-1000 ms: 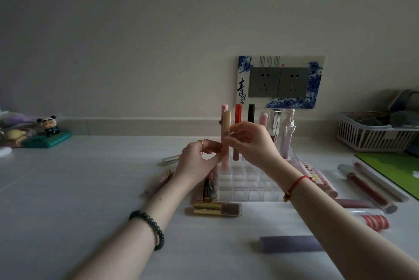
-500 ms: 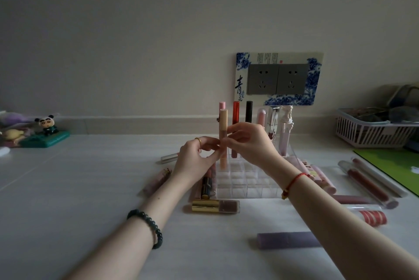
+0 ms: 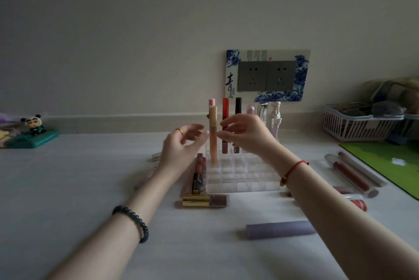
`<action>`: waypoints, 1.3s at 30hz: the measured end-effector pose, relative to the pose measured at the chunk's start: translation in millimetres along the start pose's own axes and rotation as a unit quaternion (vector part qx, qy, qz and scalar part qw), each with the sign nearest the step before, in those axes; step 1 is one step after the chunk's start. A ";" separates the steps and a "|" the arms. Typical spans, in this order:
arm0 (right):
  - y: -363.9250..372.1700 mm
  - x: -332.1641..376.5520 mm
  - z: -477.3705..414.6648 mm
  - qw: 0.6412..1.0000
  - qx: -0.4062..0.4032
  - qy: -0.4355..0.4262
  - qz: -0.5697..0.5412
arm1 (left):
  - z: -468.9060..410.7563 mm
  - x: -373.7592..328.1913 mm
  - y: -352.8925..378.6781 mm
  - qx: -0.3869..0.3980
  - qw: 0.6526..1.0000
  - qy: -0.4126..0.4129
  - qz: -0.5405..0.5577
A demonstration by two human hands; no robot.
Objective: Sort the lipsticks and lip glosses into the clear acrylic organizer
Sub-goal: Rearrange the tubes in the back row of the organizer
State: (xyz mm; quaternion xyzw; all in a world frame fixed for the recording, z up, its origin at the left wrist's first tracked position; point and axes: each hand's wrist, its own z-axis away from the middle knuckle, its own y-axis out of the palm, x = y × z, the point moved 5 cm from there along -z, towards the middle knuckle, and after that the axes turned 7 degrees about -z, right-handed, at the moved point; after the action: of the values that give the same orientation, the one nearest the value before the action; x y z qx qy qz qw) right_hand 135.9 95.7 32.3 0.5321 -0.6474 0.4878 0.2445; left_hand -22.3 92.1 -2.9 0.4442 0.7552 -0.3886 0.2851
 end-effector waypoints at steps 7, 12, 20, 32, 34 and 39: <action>-68.3 11.8 32.5 0.998 -0.005 -0.031 0.053 | 16.0 -68.1 -11.0 -0.075 0.986 0.144 0.044; -123.5 -15.2 70.3 0.979 -0.011 -0.005 0.205 | 50.9 -102.8 66.5 0.162 0.955 0.230 -0.097; -155.3 -57.7 115.1 0.948 0.037 0.039 0.312 | 71.6 -96.4 138.9 0.231 0.842 0.341 -0.348; -146.4 -73.0 109.0 0.914 0.090 0.018 0.395 | 76.2 -92.5 153.0 0.255 0.776 0.377 -0.437; -145.1 -73.8 107.7 0.911 0.098 0.018 0.399 | 76.0 -92.1 154.0 0.252 0.776 0.377 -0.439; -146.0 -76.3 107.9 0.914 0.108 0.010 0.391 | 77.5 -91.4 154.0 0.237 0.778 0.393 -0.429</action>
State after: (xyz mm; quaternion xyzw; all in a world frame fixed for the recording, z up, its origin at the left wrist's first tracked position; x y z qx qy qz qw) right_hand 317.1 40.0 -20.9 0.2548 -0.7443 0.6171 -0.0184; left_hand 162.3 32.6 -24.9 0.2420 0.7982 -0.4292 -0.3466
